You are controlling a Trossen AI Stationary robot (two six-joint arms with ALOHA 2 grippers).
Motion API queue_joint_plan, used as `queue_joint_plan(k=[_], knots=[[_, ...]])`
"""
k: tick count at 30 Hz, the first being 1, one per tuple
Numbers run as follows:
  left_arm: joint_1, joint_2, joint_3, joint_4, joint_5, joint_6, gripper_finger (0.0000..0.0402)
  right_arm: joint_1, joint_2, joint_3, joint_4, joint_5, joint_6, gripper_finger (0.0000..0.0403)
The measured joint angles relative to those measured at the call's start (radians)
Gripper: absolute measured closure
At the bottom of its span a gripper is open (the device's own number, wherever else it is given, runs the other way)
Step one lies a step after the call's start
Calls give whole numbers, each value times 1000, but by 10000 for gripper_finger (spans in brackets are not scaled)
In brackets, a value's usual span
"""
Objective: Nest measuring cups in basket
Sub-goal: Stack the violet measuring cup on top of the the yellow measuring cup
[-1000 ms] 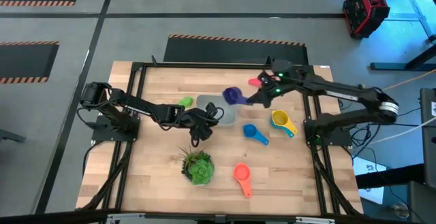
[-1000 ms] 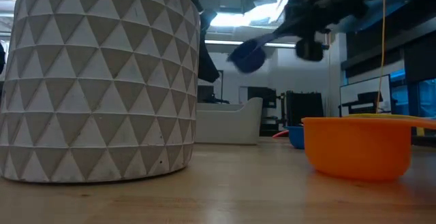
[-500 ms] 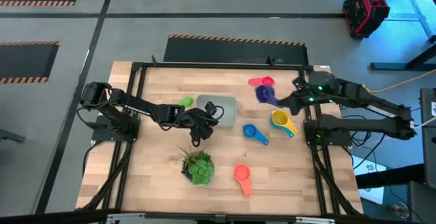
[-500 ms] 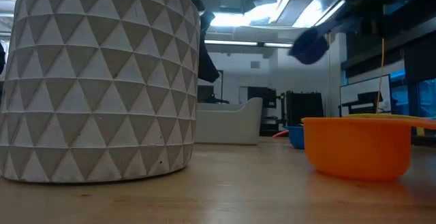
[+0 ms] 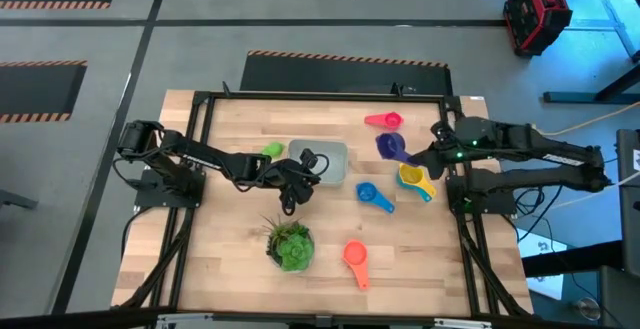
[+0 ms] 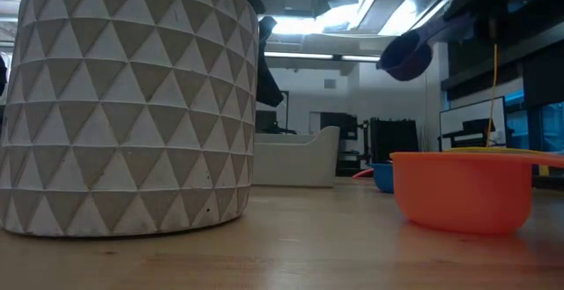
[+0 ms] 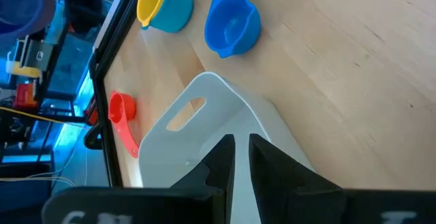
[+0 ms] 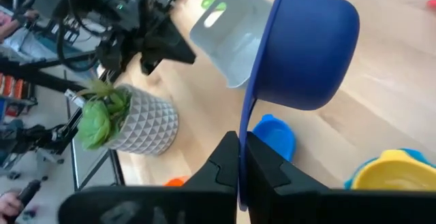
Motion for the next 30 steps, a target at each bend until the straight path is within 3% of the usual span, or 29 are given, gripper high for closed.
queue_joint_plan(k=[16, 30], knots=[[0, 0, 0, -1, 0, 0, 378, 358, 117, -1, 115, 145, 76, 395], [0, 0, 0, -1, 0, -3, 381, 425, 41, -1, -31, 188, 78, 395]])
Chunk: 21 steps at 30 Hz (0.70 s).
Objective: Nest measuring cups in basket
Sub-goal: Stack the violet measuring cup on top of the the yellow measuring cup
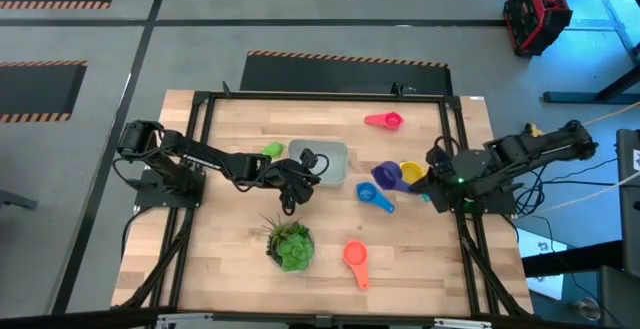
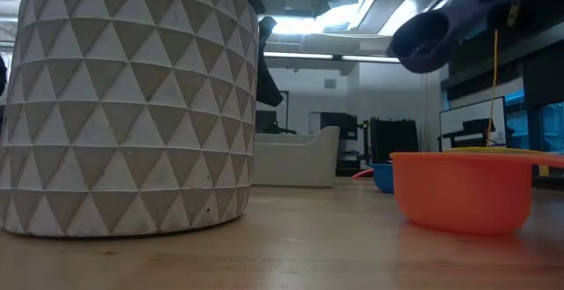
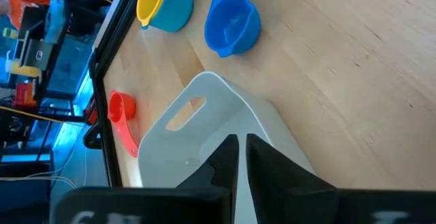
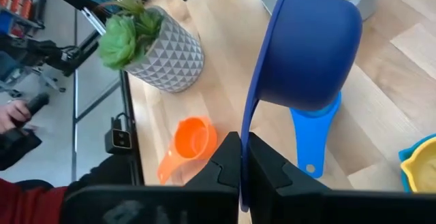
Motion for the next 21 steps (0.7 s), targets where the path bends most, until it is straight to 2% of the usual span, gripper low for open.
queue_joint_plan(k=[7, 13, 21], knots=[[0, 0, 0, 0, 0, 0, 391, -27, -57, 0, -36, 21, -9, 394], [0, 0, 0, 0, 2, 0, 397, -138, -88, 0, 76, 94, -53, 394], [0, 0, 0, 0, 2, 2, 390, -303, -139, 0, 82, 99, -193, 394]])
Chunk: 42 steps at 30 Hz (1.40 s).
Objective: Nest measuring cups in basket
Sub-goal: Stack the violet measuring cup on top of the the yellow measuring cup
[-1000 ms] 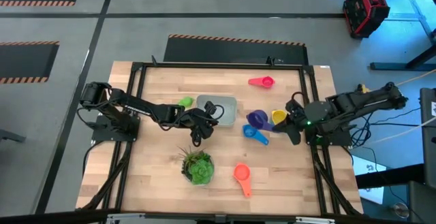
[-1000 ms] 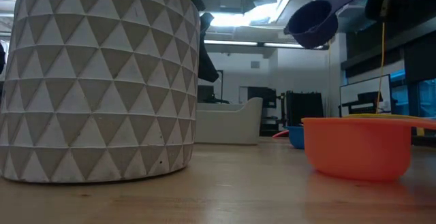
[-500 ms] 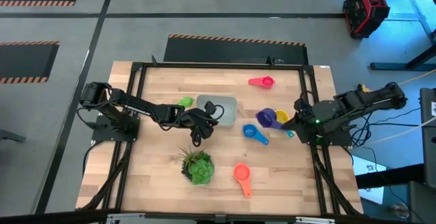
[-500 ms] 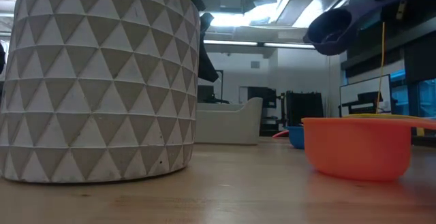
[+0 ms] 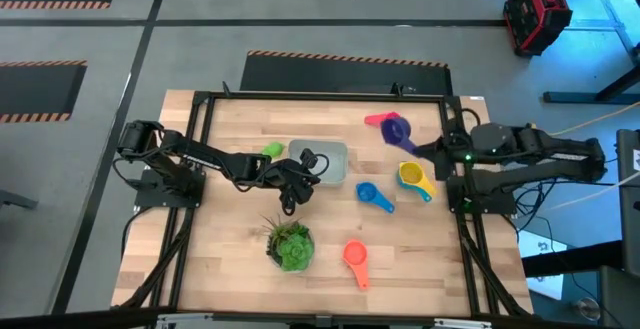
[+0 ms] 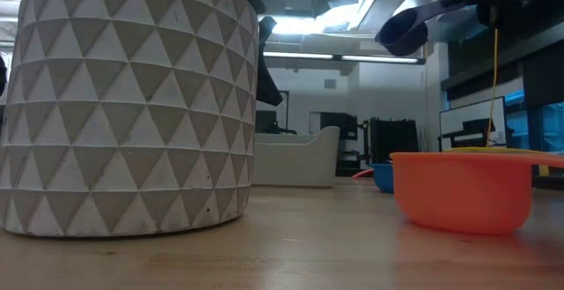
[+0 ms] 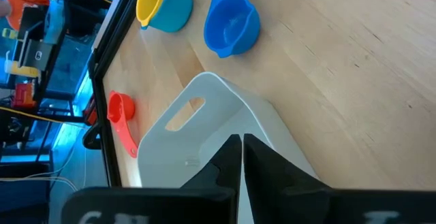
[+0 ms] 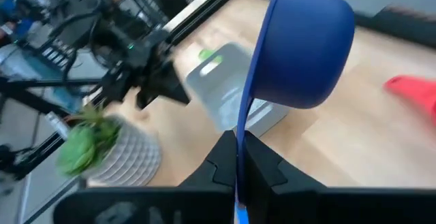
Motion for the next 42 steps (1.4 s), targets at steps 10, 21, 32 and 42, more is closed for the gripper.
queue_joint_plan(k=[10, 21, 32, 42], knots=[[0, 0, 0, 0, 0, 1, 392, -180, -104, 55, 127, -109, -347, 394], [0, 0, 0, 0, 0, 1, 397, -253, -26, 271, 207, -232, -592, 393], [0, 0, 0, 0, 0, 1, 387, -253, 78, 242, -10, -291, -419, 393], [0, 0, 0, 1, 0, 1, 400, -253, 58, 74, -166, -494, -48, 393]])
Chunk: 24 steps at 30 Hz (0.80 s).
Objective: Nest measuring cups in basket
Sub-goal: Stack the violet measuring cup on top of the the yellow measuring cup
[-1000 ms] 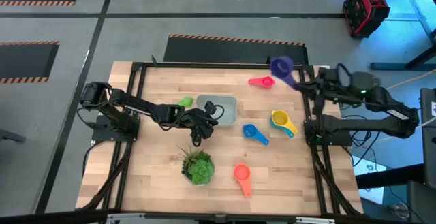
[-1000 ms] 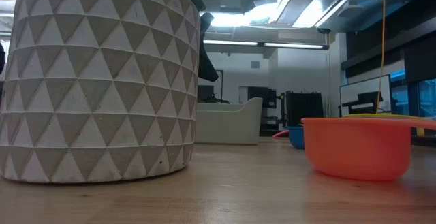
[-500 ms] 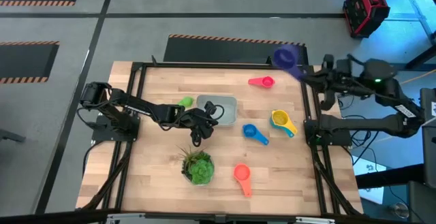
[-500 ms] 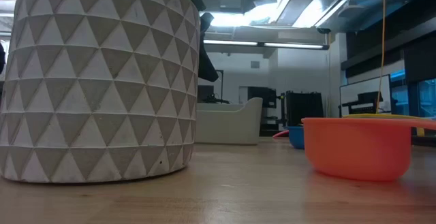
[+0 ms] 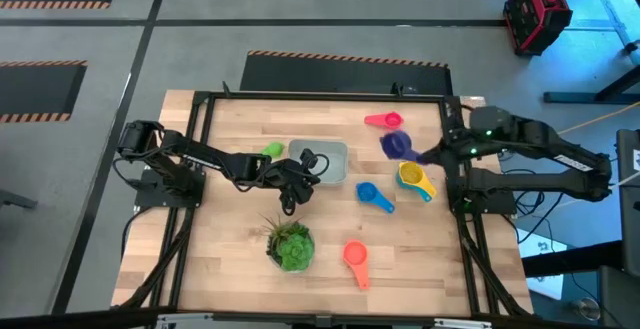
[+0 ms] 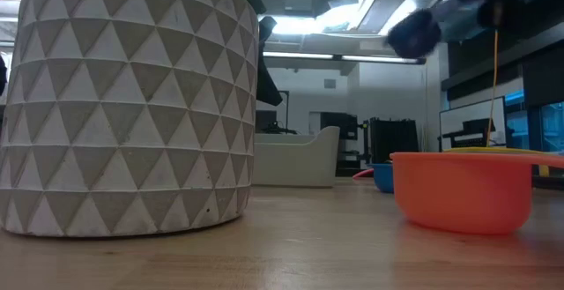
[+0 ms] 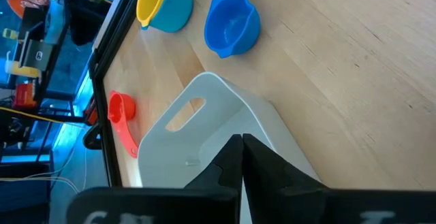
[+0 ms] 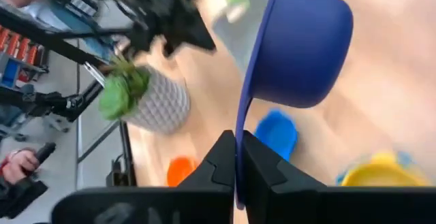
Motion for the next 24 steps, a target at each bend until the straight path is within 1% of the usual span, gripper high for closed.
queue_joint_plan(k=[6, 10, 12, 15, 18, 22, 24], knots=[[0, 0, 0, 0, 0, 0, 390, 0, -38, -183, 11, -116, 148, 393], [0, 0, 0, 0, 0, 0, 387, 0, -56, -257, 8, -164, 199, 393], [0, 0, 0, 0, 0, 0, 387, 0, -63, -271, 9, -160, 212, 393], [0, 0, 0, 0, 0, 0, 392, 0, -68, -269, 8, -119, 209, 393], [0, 0, 0, 0, 0, -1, 398, 0, -76, -263, -1, -101, 215, 393], [0, 0, 0, 0, 0, -1, 400, 0, -80, -263, -96, -51, 231, 393], [0, 0, 0, 0, 0, -1, 397, 0, -79, -265, -126, -47, 233, 393]])
